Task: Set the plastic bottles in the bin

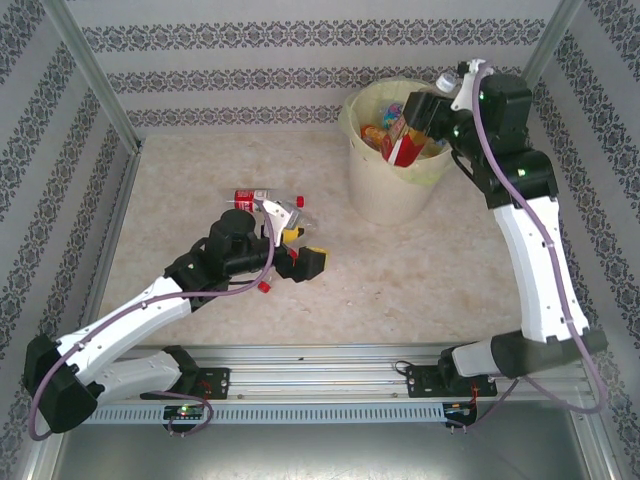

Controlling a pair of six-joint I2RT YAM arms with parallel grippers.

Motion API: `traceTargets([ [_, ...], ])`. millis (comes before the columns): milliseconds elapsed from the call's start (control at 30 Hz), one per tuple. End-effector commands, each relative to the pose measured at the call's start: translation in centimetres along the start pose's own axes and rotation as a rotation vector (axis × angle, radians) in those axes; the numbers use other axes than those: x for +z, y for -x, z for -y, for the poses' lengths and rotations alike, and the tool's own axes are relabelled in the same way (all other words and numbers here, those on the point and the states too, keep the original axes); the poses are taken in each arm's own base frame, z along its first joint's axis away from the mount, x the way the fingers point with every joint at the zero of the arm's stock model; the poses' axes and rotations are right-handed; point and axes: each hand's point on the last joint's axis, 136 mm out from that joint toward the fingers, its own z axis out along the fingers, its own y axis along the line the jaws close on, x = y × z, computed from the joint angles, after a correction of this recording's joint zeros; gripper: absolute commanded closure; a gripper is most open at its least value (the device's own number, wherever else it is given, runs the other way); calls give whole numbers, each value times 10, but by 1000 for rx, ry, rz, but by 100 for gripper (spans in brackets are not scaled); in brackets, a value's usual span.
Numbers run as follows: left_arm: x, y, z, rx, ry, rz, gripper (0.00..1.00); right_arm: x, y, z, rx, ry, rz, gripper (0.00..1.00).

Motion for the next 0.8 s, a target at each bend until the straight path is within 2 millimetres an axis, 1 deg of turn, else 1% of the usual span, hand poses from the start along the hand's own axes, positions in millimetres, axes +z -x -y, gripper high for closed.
traceTargets([
  [0,-8,5,-3,-3,24,30,0,20,20,10,-35,-51,44,43],
  [100,-10,3,-5,0,40,20,0,43,27,16,-44,-71,38,43],
  [133,-11,2,-6,1,45,17,0,51,26,18,-48,-74,25,43],
  [267,-16,0,-12,7,88,2,0,83,19,30,-79,-116,-41,43],
  [400,-20,-3,-16,13,122,-24,0,104,8,38,-111,-131,-95,42],
  [500,-21,-6,-19,12,139,-39,0,114,-6,43,-143,-138,-162,42],
  [600,-22,-9,-24,11,170,-58,0,118,-19,50,-179,-167,-214,40],
  [733,-21,-18,-31,14,204,-100,0,123,-35,49,-240,-176,-263,36],
  [767,-20,-20,-32,15,206,-111,0,125,-39,46,-260,-173,-276,36],
])
